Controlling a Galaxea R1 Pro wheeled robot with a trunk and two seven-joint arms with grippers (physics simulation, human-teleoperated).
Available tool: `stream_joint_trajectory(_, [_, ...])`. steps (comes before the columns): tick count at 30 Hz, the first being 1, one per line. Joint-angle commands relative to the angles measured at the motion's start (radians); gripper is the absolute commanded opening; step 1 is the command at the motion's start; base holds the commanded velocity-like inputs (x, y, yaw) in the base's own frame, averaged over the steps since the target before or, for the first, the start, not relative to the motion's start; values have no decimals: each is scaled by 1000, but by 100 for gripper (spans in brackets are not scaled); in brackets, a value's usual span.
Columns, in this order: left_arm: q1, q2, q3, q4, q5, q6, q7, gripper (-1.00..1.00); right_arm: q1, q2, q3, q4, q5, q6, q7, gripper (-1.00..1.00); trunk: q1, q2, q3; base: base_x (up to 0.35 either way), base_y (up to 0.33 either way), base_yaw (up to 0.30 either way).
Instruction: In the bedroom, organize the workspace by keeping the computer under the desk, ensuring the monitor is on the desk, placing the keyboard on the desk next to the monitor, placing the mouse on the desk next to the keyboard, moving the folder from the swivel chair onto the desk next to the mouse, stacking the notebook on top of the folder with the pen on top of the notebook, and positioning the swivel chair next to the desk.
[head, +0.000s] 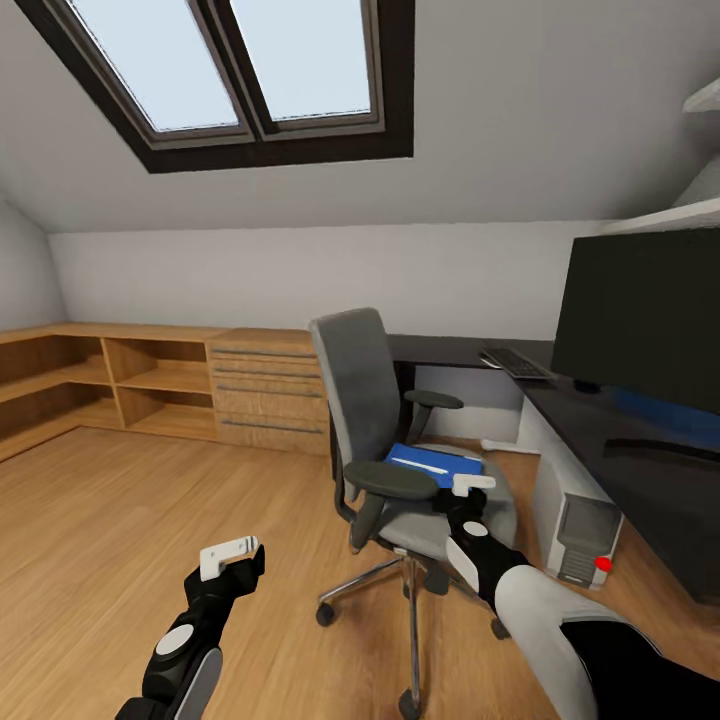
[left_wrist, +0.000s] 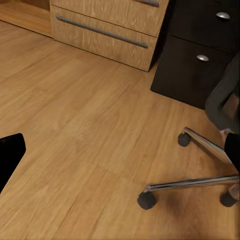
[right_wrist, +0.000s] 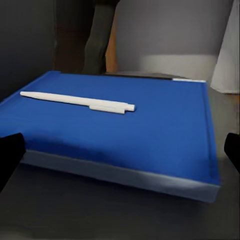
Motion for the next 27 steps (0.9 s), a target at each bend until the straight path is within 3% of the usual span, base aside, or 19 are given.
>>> stream_joint_trajectory(1, [-1,2,-3,-2,9,3,9,100,-1,0,-1,1,1,-3,-3,100,0,-1,0,0,0,-196])
stream_joint_trajectory(12, [-1,3,-2,-3,9,3,9,100,-1,-1,-2,1,2,-3,-6,100,0,-1,12,0,0,-194])
stream_joint_trajectory(21, [-1,3,-2,-12,9,3,10,100,-1,-10,-13,1,-17,-11,-2,100,0,-1,14,0,0,-42])
stream_joint_trajectory(23, [-1,3,-2,-13,9,3,10,100,-1,-12,-28,1,-59,-12,-1,100,0,-1,14,0,0,-3])
stream_joint_trajectory(27, [-1,4,-2,-15,10,3,10,100,-1,-37,-52,1,-229,-8,62,100,0,-1,14,0,0,0])
